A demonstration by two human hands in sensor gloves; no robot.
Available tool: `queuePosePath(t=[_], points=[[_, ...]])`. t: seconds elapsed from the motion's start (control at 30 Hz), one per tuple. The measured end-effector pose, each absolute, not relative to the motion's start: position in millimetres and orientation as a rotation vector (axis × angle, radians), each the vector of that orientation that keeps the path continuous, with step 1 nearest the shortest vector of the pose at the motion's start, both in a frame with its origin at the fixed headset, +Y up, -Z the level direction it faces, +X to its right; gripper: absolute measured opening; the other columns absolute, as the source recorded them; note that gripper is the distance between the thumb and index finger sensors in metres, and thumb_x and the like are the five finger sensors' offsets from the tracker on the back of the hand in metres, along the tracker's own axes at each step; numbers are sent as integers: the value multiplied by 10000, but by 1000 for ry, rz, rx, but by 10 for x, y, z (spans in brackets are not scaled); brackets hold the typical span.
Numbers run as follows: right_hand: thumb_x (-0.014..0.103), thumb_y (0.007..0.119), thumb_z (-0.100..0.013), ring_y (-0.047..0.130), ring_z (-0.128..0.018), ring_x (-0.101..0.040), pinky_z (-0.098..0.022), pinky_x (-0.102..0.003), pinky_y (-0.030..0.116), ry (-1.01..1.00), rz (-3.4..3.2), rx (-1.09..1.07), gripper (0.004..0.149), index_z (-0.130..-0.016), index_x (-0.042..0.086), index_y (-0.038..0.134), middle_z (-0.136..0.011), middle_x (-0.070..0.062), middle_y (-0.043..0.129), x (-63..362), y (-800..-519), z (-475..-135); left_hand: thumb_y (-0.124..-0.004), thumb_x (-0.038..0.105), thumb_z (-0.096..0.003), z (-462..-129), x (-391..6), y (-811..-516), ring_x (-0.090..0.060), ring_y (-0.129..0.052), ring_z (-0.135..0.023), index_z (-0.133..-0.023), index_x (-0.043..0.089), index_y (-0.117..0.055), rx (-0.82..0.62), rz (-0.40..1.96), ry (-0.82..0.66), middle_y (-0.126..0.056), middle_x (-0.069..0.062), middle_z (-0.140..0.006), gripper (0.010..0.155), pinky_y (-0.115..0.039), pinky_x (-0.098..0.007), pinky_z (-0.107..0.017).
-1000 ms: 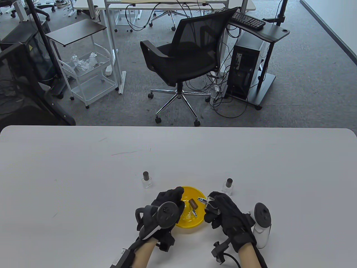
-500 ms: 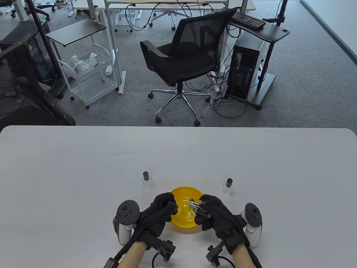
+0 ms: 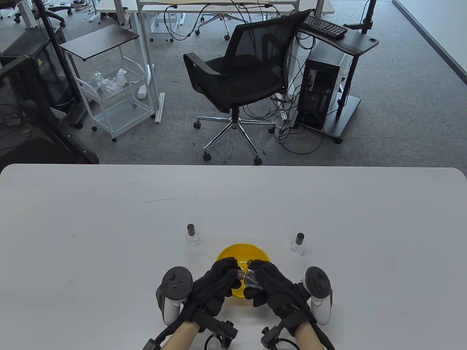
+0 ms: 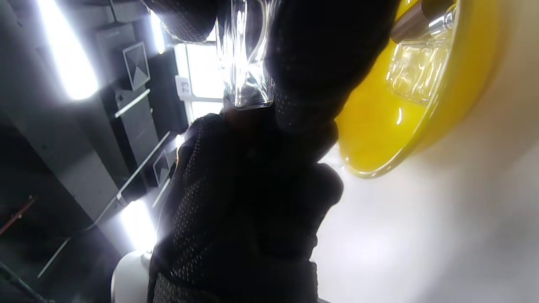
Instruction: Assemble perfume bottles from components
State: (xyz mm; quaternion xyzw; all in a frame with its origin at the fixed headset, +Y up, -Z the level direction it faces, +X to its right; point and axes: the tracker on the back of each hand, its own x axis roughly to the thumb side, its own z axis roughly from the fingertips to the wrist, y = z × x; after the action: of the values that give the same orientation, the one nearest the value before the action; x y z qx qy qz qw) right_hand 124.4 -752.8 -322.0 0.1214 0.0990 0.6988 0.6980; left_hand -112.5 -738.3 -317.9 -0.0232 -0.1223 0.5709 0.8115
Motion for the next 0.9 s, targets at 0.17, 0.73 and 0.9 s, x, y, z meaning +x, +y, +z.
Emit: queuePosePath(t=[0.17,0.73,0.9], points=[[306,579,-680,901,-711,-413,-414,-355,864,285,1464,307,563,-1093,-44,424,-997,-278,711,1173,-7562,-3202,-818,528,-474,-3111,-966,-7351,-414,-732,-924,-1150,118,-247,-80,1003,-381,-461,-232,-1133,975,-733,-478,-617],[302,628,-667,827,-817,-460,-478,-441,829,384,1595,430,596,-1097,-49,410,-1078,-273,655,1021,-7556,-3185,-858,658,-390,-3104,-952,-7336,-415,-758,-861,-1152,124,-305,-25,705,-412,-467,-262,-1089,1083,-727,-502,-620],[308,630,-669,826,-823,-451,-486,-436,824,383,1568,448,587,-1102,-27,418,-1080,-253,668,1012,-7530,-3181,-815,693,-401,-3055,-926,-7267,-366,-806,-779,-1138,148,-362,74,601,-435,-532,-255,-1045,1023,-753,-474,-591]])
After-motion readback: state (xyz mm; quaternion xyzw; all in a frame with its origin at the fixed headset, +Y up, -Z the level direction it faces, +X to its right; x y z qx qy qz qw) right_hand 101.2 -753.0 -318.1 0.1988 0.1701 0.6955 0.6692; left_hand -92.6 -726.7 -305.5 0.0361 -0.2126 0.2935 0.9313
